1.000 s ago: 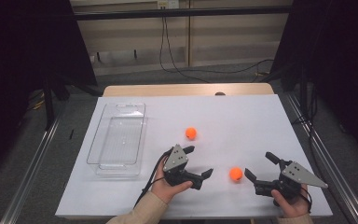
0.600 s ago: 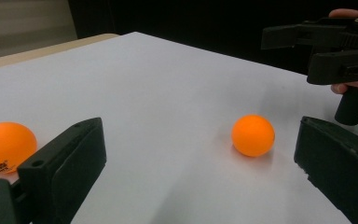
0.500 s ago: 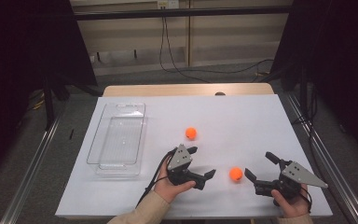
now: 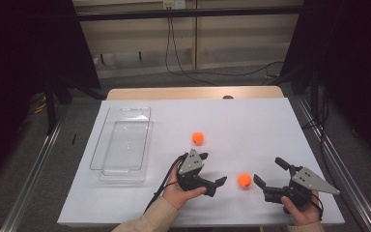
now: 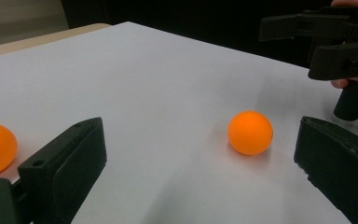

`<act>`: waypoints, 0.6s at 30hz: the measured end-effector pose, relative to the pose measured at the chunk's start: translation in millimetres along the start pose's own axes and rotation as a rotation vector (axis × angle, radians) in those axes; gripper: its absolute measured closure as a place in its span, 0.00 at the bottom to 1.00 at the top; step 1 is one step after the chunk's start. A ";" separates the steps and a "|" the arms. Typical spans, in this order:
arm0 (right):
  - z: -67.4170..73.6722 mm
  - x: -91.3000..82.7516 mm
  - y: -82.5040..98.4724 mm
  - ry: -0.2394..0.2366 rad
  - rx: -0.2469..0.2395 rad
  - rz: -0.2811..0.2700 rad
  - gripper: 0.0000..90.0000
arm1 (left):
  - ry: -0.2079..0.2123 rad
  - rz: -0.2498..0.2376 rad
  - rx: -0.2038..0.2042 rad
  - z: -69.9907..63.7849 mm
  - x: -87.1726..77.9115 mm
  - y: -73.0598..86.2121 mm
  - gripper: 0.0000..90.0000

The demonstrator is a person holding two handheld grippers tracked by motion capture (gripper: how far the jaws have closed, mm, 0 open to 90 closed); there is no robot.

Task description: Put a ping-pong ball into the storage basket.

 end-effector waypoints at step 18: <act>0.1 0.2 0.0 0.003 0.006 0.000 0.02 | 0.018 0.021 0.000 -1.4 9.4 -1.2 0.02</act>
Point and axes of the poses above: each handheld gripper's, and its own axes: x roughly forward along the jaws, y roughly out of its underside, z roughly to its left, the point moved 2 cm from there along x, roughly forward along the jaws, and after that the axes turned 14 degrees about y, right-handed, at the moved point
